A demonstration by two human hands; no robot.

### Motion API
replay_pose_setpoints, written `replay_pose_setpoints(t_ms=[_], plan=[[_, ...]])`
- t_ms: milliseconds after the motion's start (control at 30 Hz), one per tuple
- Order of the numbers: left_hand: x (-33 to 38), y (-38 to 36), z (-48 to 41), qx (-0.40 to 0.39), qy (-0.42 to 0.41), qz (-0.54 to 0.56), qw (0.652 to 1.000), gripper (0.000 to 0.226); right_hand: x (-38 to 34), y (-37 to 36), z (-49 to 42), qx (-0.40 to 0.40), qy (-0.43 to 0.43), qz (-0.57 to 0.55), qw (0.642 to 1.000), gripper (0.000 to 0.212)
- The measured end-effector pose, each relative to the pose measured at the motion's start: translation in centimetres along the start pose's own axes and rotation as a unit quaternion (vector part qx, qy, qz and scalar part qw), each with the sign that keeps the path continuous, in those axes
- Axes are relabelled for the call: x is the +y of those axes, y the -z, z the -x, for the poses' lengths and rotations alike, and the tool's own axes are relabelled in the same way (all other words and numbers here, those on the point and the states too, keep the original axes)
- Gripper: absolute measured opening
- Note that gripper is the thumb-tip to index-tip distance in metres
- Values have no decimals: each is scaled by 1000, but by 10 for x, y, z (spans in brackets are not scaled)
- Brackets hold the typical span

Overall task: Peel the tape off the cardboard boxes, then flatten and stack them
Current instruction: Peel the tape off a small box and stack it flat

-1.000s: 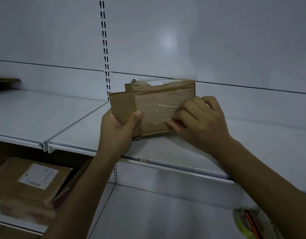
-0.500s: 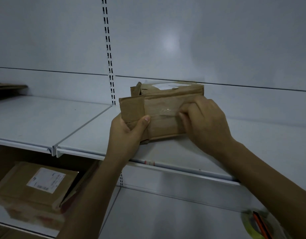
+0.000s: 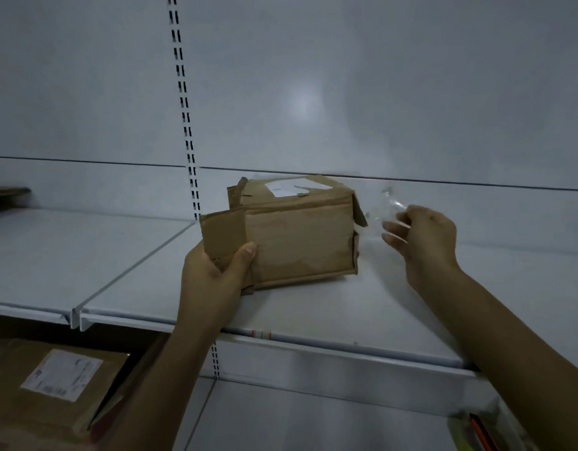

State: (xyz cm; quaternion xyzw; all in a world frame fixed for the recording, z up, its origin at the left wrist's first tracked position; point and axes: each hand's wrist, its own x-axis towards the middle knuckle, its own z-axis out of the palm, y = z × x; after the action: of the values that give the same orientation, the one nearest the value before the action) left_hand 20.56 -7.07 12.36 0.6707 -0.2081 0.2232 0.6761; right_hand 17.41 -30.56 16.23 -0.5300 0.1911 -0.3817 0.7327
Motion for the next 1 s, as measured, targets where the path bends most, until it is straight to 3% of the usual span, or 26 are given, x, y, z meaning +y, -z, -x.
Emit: replay_pose_setpoints(t_ms=[67,167,300,400,467,533,567,633,700,767,867,1000], plan=[[0,0,1,4,3,-2,1000,28,7,3,-3,0,-4,46,999,24],[0,0,1,11,-5,-15,1000,27,10,1,0,-19,69,146,987,14],[-2,0,-1,18,-4,-20,1000,23,11,-5,8,-101,119,203,967,27],[-6,2,-3,50,-5,-44,998,25,12,-11,13,-182,99,206,956,40],[-11,6,-6,93,11,-50,994,46,14,-12,15,-234,98,202,946,64],[-11,8,-10,142,36,-76,986,80,17,-10,18,-276,172,241,914,78],[-9,8,-11,170,27,-138,975,91,20,-10,19,-295,209,267,893,71],[-3,2,-7,180,-59,-287,939,94,28,-13,21,-337,235,282,867,37],[2,-12,0,91,-189,-326,922,81,29,-17,26,-387,224,240,862,16],[4,-27,6,1,-203,-312,928,72,30,-18,29,-439,202,203,852,16],[9,-28,-4,-3,-133,-303,944,77,30,-18,33,-480,160,192,841,27],[-2,4,-25,-16,-160,-295,942,48,24,-19,28,-440,2,71,895,28]])
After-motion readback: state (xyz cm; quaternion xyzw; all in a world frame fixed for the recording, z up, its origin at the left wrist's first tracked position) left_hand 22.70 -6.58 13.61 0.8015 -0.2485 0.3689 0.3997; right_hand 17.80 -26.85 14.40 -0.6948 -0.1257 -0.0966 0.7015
